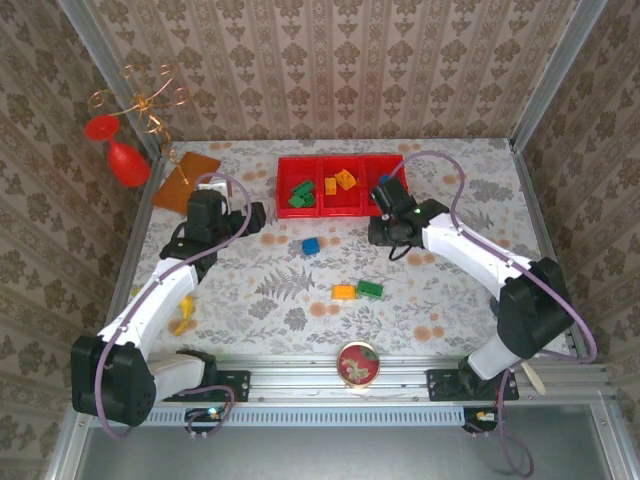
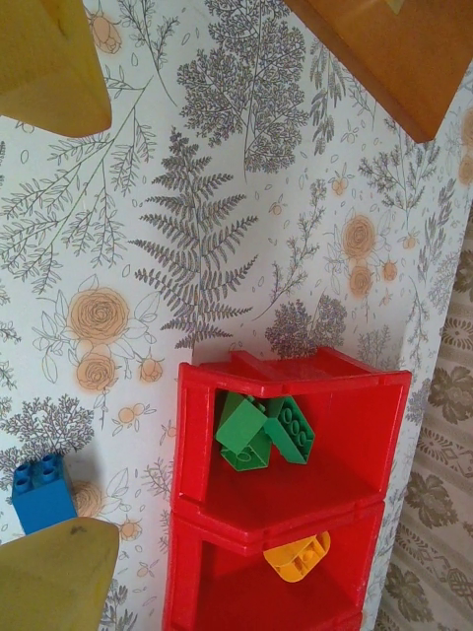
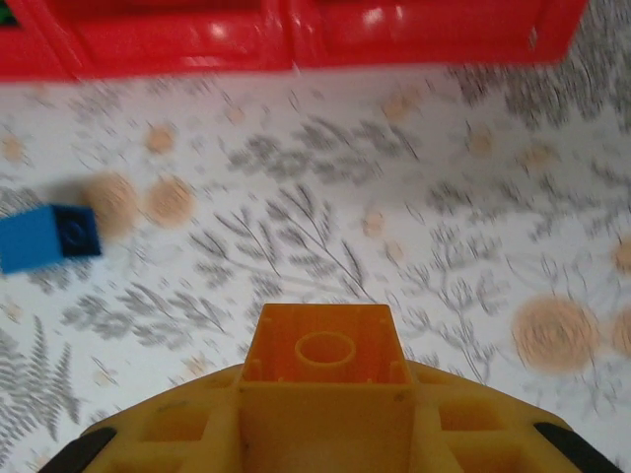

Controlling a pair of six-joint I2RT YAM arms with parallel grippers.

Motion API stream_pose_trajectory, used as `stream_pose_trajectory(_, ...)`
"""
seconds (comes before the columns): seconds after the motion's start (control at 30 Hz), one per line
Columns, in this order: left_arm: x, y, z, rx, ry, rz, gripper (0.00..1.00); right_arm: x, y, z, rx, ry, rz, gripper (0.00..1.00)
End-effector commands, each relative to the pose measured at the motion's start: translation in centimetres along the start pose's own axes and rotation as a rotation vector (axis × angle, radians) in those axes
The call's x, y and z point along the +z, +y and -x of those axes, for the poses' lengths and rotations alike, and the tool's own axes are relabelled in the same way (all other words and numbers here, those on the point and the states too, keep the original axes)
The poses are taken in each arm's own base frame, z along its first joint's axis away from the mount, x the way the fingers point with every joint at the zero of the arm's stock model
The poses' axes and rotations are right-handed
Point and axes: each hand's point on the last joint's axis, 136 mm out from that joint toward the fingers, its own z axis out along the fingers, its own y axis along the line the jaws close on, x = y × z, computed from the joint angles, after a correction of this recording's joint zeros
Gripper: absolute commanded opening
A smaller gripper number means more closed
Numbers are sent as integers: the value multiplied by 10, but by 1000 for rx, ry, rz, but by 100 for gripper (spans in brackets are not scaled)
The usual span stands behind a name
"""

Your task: Sort the legos into containers by color

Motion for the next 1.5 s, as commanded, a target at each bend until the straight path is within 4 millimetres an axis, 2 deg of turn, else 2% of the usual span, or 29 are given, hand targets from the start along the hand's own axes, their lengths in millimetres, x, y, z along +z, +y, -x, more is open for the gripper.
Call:
stream_pose_trajectory(0.0,-6,1,3,-27,-18,-11,100,5,13,24,-57,-45,-3,19)
stream_pose_trajectory(0.17,-8,2,3,-27,-21,-11,100,13,34,55,-94,-84,21,18)
stream_pose_trajectory(0.37,-11,4,3,-30,-22,-9,100,25,50,81,-124,-114,33,17)
stream_pose_trajectory(0.67,-13,5,5,-26,-27,-11,100,51,65,102,-158,-130,29,17)
stream_pose_trajectory(1.13,-13,7,5,-30,-24,-14,100,91,79,122,-197,-140,18,17)
stream_pose_trajectory(1.47,-16,7,3,-29,-18,-19,100,117,75,142,-212,-164,-27,27)
